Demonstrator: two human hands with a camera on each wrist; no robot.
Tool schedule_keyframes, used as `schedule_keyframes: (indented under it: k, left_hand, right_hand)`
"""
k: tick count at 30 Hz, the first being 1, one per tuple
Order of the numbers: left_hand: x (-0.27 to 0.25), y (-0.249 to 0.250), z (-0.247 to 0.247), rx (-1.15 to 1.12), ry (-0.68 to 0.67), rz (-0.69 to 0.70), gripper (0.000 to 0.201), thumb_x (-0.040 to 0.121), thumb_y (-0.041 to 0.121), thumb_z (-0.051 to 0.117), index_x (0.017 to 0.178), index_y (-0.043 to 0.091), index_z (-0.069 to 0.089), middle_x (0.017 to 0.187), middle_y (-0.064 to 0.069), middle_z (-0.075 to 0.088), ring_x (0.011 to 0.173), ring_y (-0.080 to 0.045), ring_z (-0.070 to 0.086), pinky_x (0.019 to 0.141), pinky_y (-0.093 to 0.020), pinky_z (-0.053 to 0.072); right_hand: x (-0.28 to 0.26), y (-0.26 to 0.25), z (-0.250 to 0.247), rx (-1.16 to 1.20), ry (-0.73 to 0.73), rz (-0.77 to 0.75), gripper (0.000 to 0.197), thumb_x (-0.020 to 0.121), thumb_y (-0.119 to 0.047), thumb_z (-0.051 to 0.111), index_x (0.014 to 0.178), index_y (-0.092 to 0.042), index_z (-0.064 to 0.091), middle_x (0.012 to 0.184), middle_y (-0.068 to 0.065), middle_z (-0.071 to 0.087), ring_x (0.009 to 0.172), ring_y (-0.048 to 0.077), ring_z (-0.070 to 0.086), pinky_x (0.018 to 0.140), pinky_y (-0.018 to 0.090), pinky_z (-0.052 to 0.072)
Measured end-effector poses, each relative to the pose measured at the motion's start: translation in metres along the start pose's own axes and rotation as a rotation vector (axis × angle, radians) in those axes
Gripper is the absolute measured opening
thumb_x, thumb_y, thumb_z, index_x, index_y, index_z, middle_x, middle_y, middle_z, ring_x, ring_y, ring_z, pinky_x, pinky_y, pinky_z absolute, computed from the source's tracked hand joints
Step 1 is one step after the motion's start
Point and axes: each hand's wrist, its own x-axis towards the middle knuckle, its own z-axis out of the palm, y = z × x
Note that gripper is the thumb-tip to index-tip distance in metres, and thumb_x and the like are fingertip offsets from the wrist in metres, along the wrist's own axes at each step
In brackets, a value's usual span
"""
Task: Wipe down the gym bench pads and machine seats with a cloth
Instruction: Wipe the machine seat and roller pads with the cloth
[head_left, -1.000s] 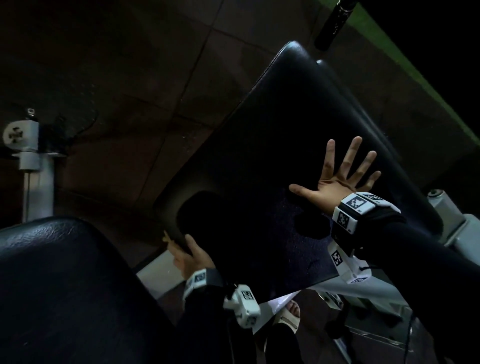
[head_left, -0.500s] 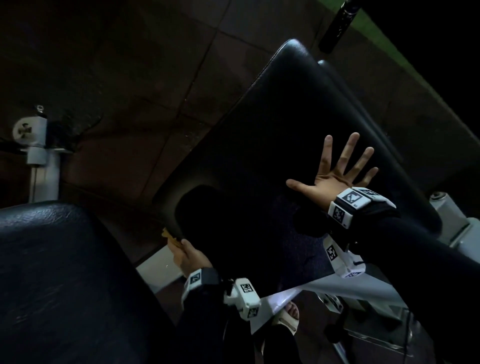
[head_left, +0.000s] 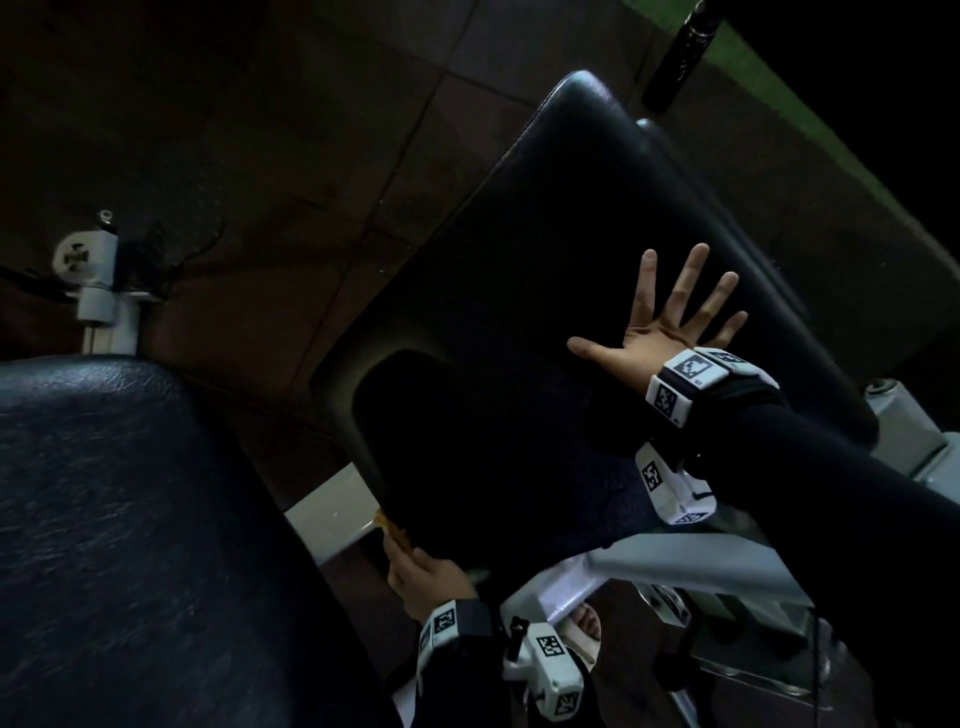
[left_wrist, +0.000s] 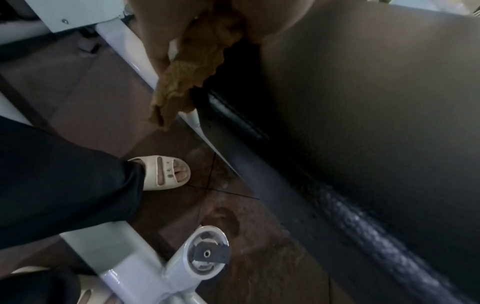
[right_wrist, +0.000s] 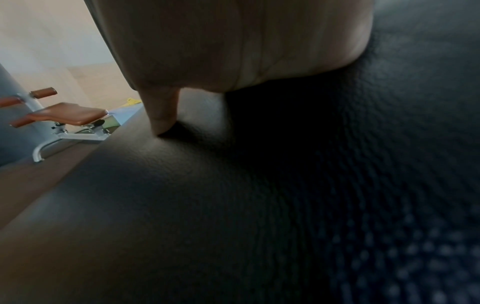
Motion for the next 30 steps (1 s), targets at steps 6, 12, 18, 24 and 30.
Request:
schedule_keyframes:
  k: [6, 12, 18, 24, 30]
  left_hand:
    - [-0.008, 0.008, -0.006, -0.011, 0.203, 0.208, 0.049, 0.086, -0.013, 0.048, 0.129, 0.007, 0.057, 0.119, -0.028, 0.056, 0.106, -0.044, 0.059, 0.092, -0.048, 0.046]
    - [-0.021, 0.032, -0.009, 0.018, 0.188, 0.573, 0.054, 0.074, -0.028, 0.048, 0.12, -0.004, 0.061, 0.11, -0.032, 0.059, 0.096, -0.049, 0.061, 0.086, -0.052, 0.048]
    - [-0.043, 0.069, 0.005, 0.173, -0.087, 0.975, 0.064, 0.067, -0.015, 0.068, 0.124, 0.013, 0.063, 0.124, -0.017, 0.06, 0.103, -0.041, 0.059, 0.084, -0.053, 0.05]
    - [-0.06, 0.085, 0.01, 0.552, -0.254, 0.958, 0.058, 0.086, 0.058, 0.044, 0.141, 0.048, 0.031, 0.146, 0.009, 0.04, 0.133, -0.027, 0.034, 0.107, -0.063, 0.022]
    - [-0.013, 0.135, -0.004, 0.483, -0.324, 0.722, 0.057, 0.095, 0.045, 0.041, 0.146, 0.045, 0.018, 0.156, 0.011, 0.017, 0.142, -0.021, 0.016, 0.108, -0.065, 0.018]
  right_hand:
    - [-0.002, 0.002, -0.002, -0.036, -0.017, -0.002, 0.115, 0.068, -0.08, 0.049, 0.134, -0.04, -0.036, 0.139, 0.004, -0.05, 0.129, 0.04, -0.04, 0.095, 0.055, -0.027]
    - [-0.034, 0.029, 0.009, -0.066, 0.054, -0.103, 0.1, 0.081, -0.06, 0.053, 0.142, -0.037, -0.023, 0.149, -0.001, -0.037, 0.137, 0.027, -0.031, 0.109, 0.044, -0.02]
    - [-0.087, 0.052, 0.041, -0.085, 0.09, -0.085, 0.092, 0.084, -0.051, 0.055, 0.142, -0.035, -0.015, 0.149, -0.002, -0.033, 0.14, 0.022, -0.026, 0.112, 0.036, -0.017]
    - [-0.106, 0.056, 0.055, -0.071, 0.07, -0.06, 0.085, 0.089, -0.047, 0.05, 0.143, -0.034, -0.014, 0.148, -0.004, -0.035, 0.135, 0.015, -0.034, 0.111, 0.033, -0.02]
    - [-0.113, 0.042, 0.058, 0.015, 0.124, 0.008, 0.082, 0.087, -0.034, 0.058, 0.146, -0.028, 0.002, 0.152, -0.002, -0.021, 0.142, 0.021, -0.019, 0.117, 0.042, -0.007]
